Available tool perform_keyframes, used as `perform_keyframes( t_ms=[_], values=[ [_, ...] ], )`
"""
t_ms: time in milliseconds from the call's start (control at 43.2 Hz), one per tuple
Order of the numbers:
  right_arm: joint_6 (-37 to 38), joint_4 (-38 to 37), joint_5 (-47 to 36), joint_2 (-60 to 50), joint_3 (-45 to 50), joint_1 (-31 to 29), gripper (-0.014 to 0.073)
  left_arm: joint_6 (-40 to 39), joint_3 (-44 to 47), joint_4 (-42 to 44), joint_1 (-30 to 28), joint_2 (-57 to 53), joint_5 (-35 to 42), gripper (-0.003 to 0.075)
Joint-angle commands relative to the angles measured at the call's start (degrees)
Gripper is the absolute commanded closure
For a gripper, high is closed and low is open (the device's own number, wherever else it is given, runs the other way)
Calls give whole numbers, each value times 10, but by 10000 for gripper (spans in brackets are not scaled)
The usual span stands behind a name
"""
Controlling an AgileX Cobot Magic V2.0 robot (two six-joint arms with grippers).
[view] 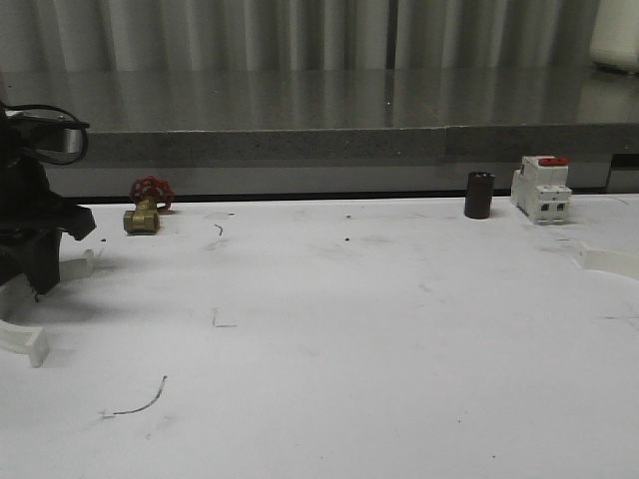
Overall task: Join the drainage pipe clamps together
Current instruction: 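Lower the left gripper onto the clamp half nearest it and close, then lift the clamp half with the left gripper and set it down mid-table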
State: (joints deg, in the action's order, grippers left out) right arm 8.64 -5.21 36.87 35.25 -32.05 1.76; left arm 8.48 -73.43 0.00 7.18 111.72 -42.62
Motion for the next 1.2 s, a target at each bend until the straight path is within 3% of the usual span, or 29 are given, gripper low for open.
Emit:
perform_keyframes(
  t_ms=[0, 162, 509, 786, 971, 1180],
  values=[
    [-3, -6, -33, 4, -18, -3, 179, -1, -16, 0, 2, -27, 6, 647],
    [-3, -6, -33, 4, -18, -3, 179, -1, -16, 0, 2, -27, 8, 739],
    [-3, -6, -33, 4, -18, -3, 179, -1, -16, 0, 23, -97, -31, 741],
    [-3, -6, -33, 4, -18, -3, 179, -1, -23, 0, 143, -159, -41, 741],
    [-3, -6, -33, 4, -18, -3, 179, -9, -86, -7, 228, -111, -62, 741],
    [-3, -6, -33, 4, -18, -3, 179, -21, -188, -8, 269, -24, -105, 741]
  ],
)
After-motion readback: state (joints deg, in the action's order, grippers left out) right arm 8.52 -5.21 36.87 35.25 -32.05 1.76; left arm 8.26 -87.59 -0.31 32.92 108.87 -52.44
